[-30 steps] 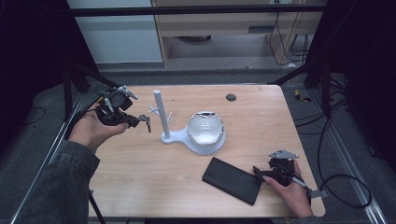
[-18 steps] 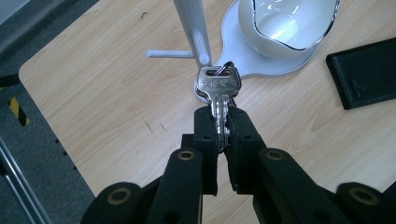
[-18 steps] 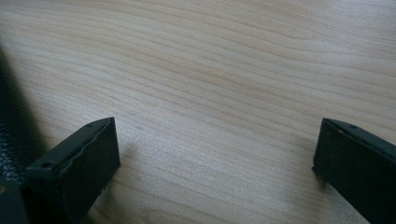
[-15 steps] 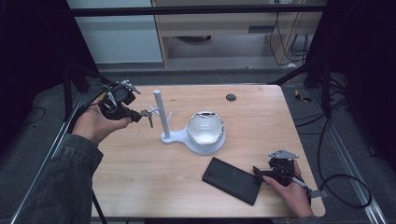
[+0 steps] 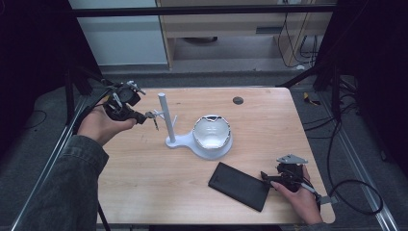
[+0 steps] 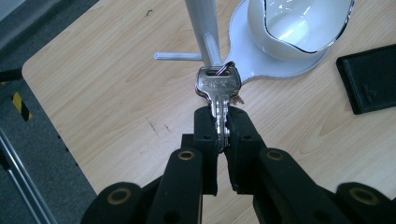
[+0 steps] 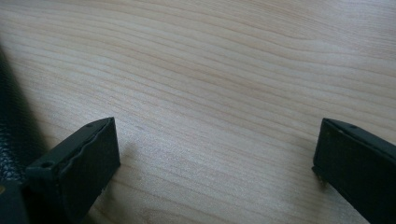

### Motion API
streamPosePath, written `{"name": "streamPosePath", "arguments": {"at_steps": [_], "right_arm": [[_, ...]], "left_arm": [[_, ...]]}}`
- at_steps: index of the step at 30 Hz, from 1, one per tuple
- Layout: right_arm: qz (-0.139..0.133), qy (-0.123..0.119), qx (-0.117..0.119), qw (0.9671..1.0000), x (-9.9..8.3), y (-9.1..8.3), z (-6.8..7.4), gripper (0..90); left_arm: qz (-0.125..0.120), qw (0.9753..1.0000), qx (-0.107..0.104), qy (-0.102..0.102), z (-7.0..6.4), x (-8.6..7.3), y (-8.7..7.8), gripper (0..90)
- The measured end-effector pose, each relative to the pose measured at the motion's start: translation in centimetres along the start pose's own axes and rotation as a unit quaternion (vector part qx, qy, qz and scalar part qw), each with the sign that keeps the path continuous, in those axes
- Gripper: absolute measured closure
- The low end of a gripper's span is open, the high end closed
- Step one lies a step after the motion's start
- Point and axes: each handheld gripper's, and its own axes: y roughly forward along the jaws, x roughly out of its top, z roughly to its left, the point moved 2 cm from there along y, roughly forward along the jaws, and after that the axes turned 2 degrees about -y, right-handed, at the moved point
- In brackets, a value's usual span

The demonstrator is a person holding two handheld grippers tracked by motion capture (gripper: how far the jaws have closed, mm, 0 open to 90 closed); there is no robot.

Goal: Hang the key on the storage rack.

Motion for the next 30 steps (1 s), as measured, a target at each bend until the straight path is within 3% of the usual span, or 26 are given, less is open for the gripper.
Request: {"name": "streamPosePath", "arguments": {"at_steps": [11, 30], "right_arm": [[0.000, 0.000, 0.001, 1.0000, 0.00, 0.00, 0.01, 0.6], [0.000, 0.000, 0.001, 1.0000, 0.00, 0.00, 0.02, 0.6]], "left_arm": [[0.002, 1.0000, 0.000, -0.002, -0.01, 0.38, 0.41, 83.2], [-0.013, 0.9996, 0.005, -0.023, 0.61, 0.50, 0.87, 83.0]]}}
